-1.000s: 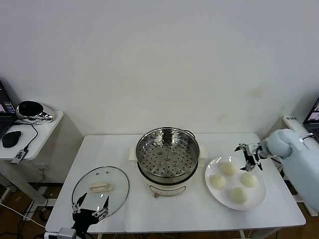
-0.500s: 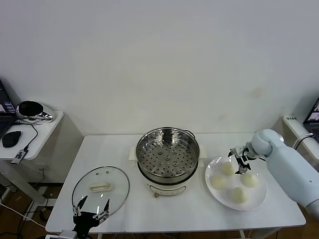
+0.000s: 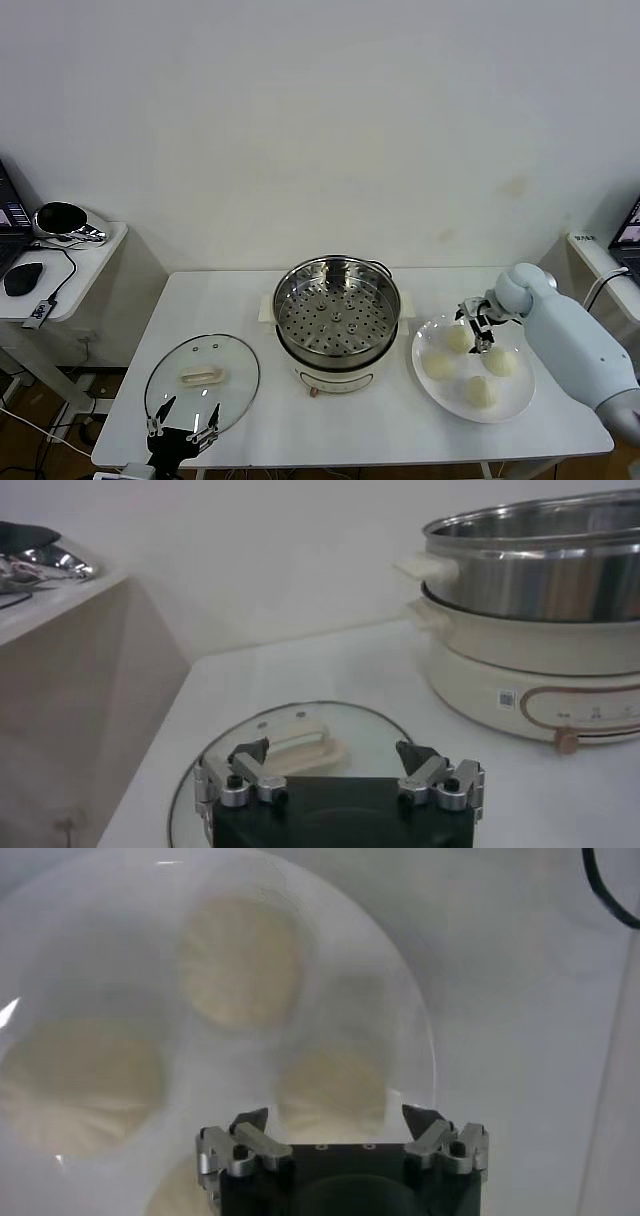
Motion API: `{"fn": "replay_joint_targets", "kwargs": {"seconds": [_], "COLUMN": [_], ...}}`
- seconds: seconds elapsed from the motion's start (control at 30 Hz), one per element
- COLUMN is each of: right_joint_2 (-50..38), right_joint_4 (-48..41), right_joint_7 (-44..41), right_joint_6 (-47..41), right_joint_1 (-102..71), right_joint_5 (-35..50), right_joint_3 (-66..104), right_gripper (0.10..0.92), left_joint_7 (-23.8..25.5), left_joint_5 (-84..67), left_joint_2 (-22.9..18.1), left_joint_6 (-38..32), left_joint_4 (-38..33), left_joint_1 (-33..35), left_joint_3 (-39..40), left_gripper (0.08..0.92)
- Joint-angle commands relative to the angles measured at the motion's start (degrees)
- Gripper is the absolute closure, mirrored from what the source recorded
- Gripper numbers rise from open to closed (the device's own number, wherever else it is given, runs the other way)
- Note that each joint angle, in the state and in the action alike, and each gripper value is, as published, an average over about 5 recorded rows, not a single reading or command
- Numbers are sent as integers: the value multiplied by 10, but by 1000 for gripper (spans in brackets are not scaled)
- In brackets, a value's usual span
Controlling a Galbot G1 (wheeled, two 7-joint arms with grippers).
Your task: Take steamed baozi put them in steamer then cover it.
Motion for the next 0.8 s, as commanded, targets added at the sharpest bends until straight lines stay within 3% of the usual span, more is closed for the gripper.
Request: {"fn": "replay_joint_targets", "kwargs": {"seconds": [0.03,0.33,0.8], "right_joint_2": [7,7,-27], "right_joint_4": [-22,-21,25], "right_joint_7": [9,10,-13], "right_joint_6": [-4,-12,-28], "right_joint_1": [3,0,22], "right_joint_5": [-4,8,69], "right_joint_3": [-4,-4,12], "right_gripper": [248,374,422], "left_joint_7": [3,4,1], "left_joint_5": [5,7,5], "left_joint_2": [-3,-6,-6], "left_joint_6": [0,0,-2], "left_joint_4": [7,7,10], "left_joint_1": [0,-1,-2], "left_joint_3": [-1,2,5], "left_gripper": [177,177,177]}}
